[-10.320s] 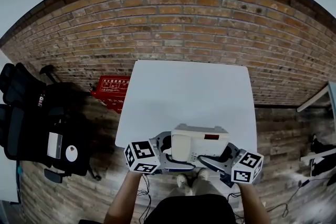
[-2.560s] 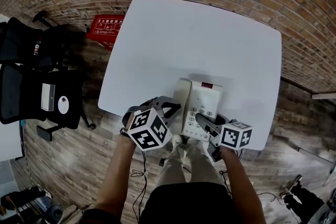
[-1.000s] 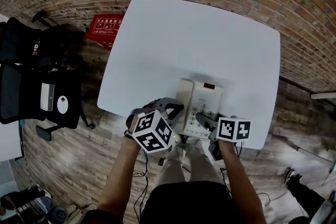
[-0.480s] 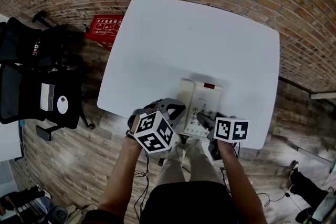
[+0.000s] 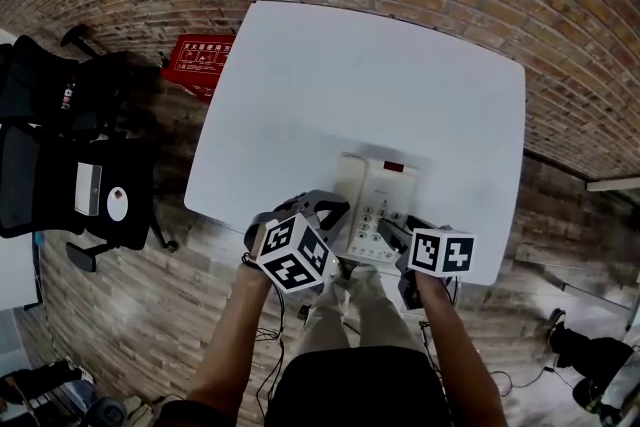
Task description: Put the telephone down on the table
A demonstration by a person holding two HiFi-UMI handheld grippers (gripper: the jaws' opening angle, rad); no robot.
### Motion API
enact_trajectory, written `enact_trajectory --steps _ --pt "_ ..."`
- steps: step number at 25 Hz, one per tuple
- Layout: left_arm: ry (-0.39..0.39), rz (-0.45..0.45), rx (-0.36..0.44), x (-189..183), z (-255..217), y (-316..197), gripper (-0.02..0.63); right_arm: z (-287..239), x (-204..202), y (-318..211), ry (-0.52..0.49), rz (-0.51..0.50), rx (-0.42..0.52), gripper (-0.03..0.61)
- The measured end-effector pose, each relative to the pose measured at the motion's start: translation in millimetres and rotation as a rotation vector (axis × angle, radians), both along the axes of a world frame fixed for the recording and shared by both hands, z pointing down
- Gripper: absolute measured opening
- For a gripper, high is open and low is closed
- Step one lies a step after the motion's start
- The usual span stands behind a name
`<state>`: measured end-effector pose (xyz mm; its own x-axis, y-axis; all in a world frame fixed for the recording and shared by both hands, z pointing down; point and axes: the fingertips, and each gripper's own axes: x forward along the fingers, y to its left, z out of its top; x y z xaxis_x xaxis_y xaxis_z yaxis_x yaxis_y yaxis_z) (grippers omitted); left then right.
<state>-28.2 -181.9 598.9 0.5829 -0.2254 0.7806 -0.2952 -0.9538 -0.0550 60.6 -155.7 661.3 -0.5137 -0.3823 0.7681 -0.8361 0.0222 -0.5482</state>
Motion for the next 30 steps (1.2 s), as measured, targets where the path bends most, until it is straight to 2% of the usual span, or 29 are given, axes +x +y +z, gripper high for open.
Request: enact_trajectory --steps 3,10,15,21,24,30 --pt "-0.003 -0.006 0.003 0.0 -1.0 3.0 0.008 -5.9 1.1 0.6 0.010 -0.006 0.012 0.308" --pt "0.053 -0.047 -0.014 0.4 -17.0 10.6 0.008 -28.4 2.7 1.4 0.067 -0.055 0.092 0.297" --pt "0.094 -0.087 0.005 0.4 -34.1 10.7 0.006 -49.9 2.7 -3.0 0.085 -0.060 0.154 0.230" --pt "0.181 -0.160 0.010 -3.1 -59.3 13.0 0.008 -78.0 2.1 -1.3 0.149 -0.075 0.238 0.138" --pt "0.231 -0.196 0.012 -7.0 -72.1 17.5 0.008 -91.6 0.1 2.6 0.156 -0.073 0.280 0.114" --pt "0.266 -0.210 0.022 -12.2 -91.2 25.8 0.008 -124.9 -3.0 11.0 0.168 -0.070 0.389 0.050"
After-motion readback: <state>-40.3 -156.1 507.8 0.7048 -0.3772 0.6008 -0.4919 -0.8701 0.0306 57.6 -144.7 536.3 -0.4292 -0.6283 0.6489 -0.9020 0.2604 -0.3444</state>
